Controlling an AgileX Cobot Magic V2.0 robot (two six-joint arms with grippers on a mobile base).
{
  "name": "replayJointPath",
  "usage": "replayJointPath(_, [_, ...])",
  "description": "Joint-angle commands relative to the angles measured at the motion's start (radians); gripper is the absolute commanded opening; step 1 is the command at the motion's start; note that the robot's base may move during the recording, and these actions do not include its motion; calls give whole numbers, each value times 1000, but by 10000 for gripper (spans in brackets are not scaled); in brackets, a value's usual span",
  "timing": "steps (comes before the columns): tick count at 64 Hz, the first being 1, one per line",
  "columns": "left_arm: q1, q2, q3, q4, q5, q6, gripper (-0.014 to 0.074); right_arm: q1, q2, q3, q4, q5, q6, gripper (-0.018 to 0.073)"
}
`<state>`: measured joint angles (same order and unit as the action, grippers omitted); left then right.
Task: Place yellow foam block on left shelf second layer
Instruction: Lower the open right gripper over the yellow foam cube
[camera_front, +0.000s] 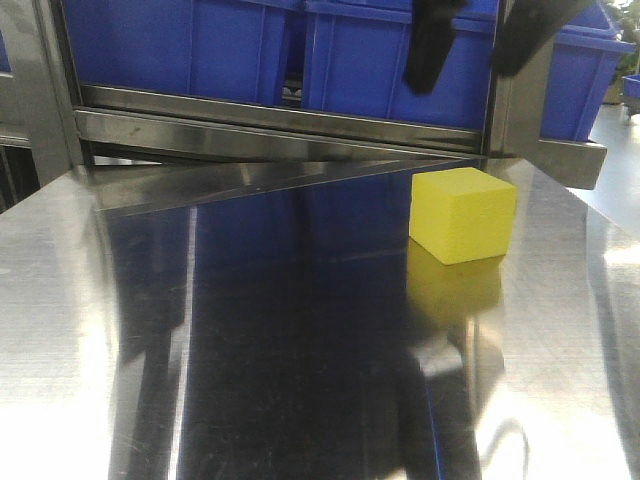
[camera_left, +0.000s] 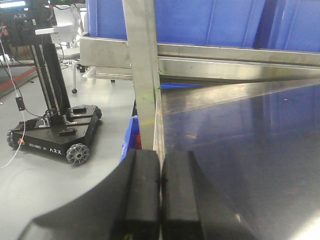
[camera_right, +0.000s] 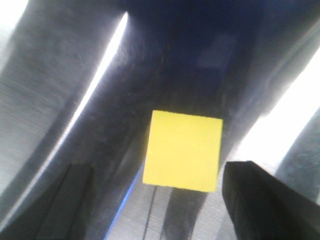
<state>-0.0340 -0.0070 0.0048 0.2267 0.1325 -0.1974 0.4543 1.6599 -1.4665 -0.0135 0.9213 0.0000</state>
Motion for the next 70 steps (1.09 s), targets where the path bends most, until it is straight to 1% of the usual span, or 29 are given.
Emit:
replayJointPath(1, [-3, -11, 26, -3, -86, -4, 136, -1, -4, -40, -6, -27, 0, 594])
replayJointPath(20, [-3, -11, 26, -3, -86, -4, 136, -24, 88, -40, -18, -34, 0, 593])
replayJointPath(42, [-3, -11, 26, -3, -86, -4, 136, -58, 97, -35, -18, -67, 0, 593])
replayJointPath(54, [-3, -11, 26, -3, -86, -4, 136, -58, 108, -32, -9, -106, 0, 593])
replayJointPath(70, [-3, -11, 26, -3, -86, -4, 136, -58, 156, -30, -6, -94, 0, 593])
